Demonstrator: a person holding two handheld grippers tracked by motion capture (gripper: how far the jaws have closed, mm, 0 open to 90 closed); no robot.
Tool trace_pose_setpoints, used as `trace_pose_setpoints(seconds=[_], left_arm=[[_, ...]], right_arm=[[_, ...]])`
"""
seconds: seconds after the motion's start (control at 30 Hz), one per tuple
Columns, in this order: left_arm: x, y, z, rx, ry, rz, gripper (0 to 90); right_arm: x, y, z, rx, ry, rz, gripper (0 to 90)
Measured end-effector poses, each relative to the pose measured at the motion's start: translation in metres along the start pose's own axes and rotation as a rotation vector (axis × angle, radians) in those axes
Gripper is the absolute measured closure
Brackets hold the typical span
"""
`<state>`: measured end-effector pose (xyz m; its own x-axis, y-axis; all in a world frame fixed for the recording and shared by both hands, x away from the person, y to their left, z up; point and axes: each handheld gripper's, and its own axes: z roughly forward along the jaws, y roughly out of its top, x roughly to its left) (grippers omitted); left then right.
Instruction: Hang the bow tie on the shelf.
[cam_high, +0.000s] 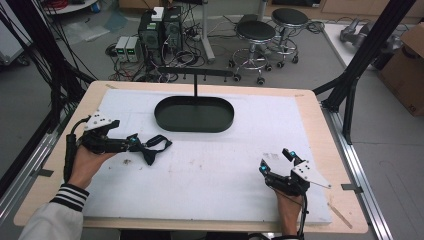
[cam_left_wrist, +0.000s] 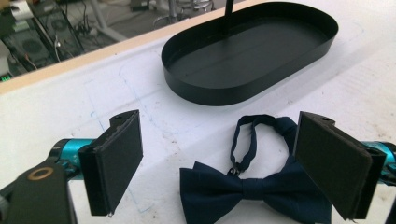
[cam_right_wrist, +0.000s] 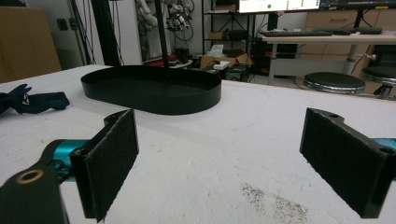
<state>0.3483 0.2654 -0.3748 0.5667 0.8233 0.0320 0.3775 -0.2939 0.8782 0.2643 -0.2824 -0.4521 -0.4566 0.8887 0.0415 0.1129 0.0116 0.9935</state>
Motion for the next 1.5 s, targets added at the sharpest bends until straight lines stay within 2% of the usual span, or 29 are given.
trace_pose_setpoints(seconds=[0.17,0.3,0.4,0.43,0.5,0.57,0.67,0.77,0.83,1.03,1.13,1.17,1.23,1.4,1.5], left_arm=[[-0.002,0.013,0.01,0.041,-0.021,0.002,17.4],[-0.003,0.023,0.02,0.108,-0.068,0.006,19.5],[-0.005,0.026,0.027,0.13,-0.09,0.006,21.6],[-0.007,0.025,0.034,0.166,-0.093,0.02,21.7],[-0.007,0.024,0.037,0.179,-0.093,0.025,24.0],[-0.008,0.023,0.042,0.219,-0.103,0.02,27.1],[-0.01,0.022,0.048,0.28,-0.103,0.055,28.4],[-0.01,0.022,0.054,0.305,-0.103,0.045,28.3],[-0.011,0.022,0.061,0.349,-0.095,0.053,28.8],[-0.016,0.022,0.067,0.375,-0.087,0.089,33.9],[-0.018,0.02,0.07,0.4,-0.062,0.113,36.0],[-0.018,0.02,0.071,0.406,-0.058,0.118,41.4],[-0.017,0.019,0.072,0.409,-0.066,0.123,45.9],[-0.018,0.015,0.076,0.433,-0.084,0.133,47.9],[-0.018,0.013,0.081,0.454,-0.091,0.135,45.0]], right_arm=[[0.0,0.0,0.0,-0.004,-0.006,0.009,10.6],[-0.001,0.0,0.0,-0.009,-0.011,0.002,10.6],[-0.001,0.0,-0.001,-0.011,-0.008,0.005,10.6],[-0.001,0.0,-0.001,-0.011,-0.008,0.004,10.6],[-0.001,0.0,-0.001,-0.011,-0.008,0.006,10.6],[-0.001,0.0,-0.001,-0.011,-0.007,0.007,10.6],[-0.001,0.0,-0.001,-0.01,-0.007,0.013,10.6],[-0.001,0.0,-0.001,-0.01,-0.008,0.015,10.6],[0.0,0.0,-0.001,-0.009,-0.009,0.012,10.6],[-0.001,0.0,-0.001,-0.015,-0.008,0.013,10.6],[-0.001,-0.001,-0.001,-0.015,-0.009,0.013,10.6],[-0.001,-0.001,-0.002,-0.015,-0.009,0.014,10.6],[-0.001,-0.001,-0.002,-0.017,-0.01,0.012,10.6],[-0.001,-0.001,-0.002,-0.02,-0.008,0.02,10.6],[-0.001,-0.001,-0.002,-0.021,-0.008,0.018,10.6]])
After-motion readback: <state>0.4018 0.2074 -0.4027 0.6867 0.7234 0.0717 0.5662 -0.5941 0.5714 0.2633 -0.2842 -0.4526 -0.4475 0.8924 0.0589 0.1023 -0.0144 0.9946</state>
